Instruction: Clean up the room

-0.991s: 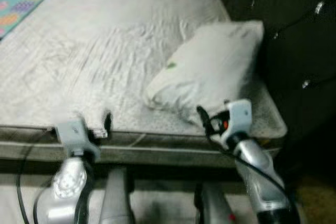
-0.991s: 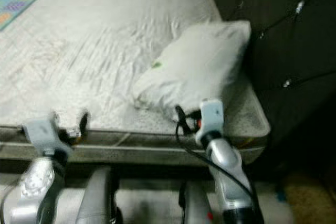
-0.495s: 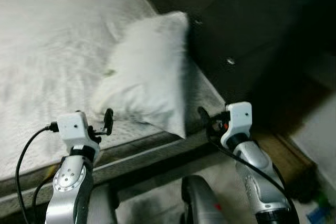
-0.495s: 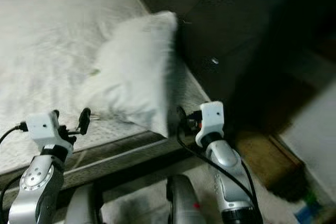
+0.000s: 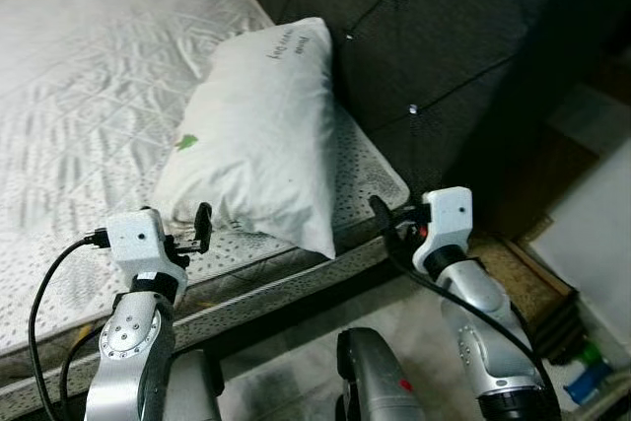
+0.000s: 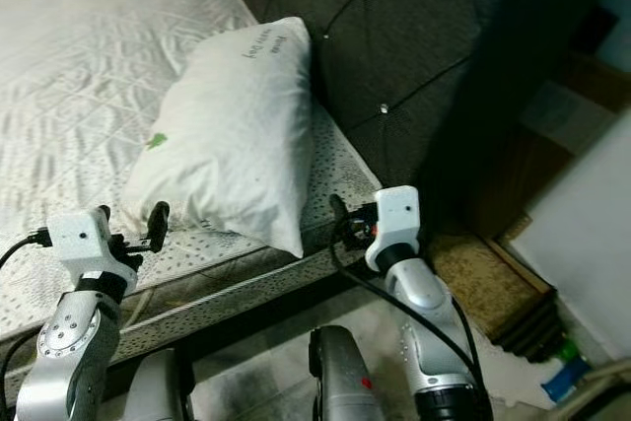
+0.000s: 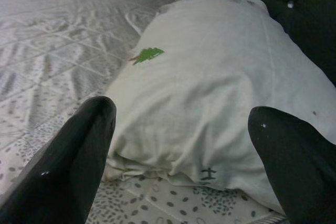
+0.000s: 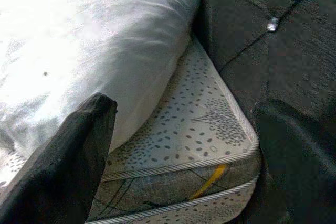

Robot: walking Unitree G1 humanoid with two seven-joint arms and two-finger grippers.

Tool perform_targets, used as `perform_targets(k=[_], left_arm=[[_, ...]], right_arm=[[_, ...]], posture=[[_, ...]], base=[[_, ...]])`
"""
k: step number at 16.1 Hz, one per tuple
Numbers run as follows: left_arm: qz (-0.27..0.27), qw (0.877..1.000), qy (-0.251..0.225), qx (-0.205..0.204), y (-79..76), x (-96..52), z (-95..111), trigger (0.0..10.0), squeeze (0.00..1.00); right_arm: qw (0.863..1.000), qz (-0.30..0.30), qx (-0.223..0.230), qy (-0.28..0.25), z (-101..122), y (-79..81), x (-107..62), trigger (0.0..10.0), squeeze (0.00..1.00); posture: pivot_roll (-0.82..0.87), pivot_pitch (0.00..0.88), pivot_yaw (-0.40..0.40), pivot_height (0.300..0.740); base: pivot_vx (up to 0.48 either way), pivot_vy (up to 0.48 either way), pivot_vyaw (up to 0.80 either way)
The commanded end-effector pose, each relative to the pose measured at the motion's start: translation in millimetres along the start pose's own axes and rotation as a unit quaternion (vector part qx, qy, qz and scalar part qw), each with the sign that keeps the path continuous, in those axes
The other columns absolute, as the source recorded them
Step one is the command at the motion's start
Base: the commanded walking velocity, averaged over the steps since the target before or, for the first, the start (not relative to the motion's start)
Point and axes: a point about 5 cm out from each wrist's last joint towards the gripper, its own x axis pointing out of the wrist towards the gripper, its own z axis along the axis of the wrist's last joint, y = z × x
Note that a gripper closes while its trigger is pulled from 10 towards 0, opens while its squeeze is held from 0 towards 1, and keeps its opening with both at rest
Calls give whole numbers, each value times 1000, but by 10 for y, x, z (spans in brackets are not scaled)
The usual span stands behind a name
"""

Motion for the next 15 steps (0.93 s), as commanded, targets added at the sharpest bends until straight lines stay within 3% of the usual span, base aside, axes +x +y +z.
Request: perform_targets(k=[1, 6, 15], left_arm=[[4, 1000, 5, 7, 14, -14, -19, 10000, 0], [-3, 1000, 4, 5, -6, -2, -17, 10000, 0], [-31, 999, -9, -2, -63, 5, 14, 10000, 0]], right_arm=[[1000, 4, -7, -3, 5, 3, -3, 10000, 0], [1000, 0, -10, 0, -2, -14, 0, 10000, 0], [1000, 9, -7, -10, 22, 3, -1, 10000, 0]], posture=[[-124, 130, -34, 586], [-127, 131, -36, 586], [-128, 129, -35, 586]], base=[[0, 0, 538], [0, 0, 654], [57, 0, 0]])
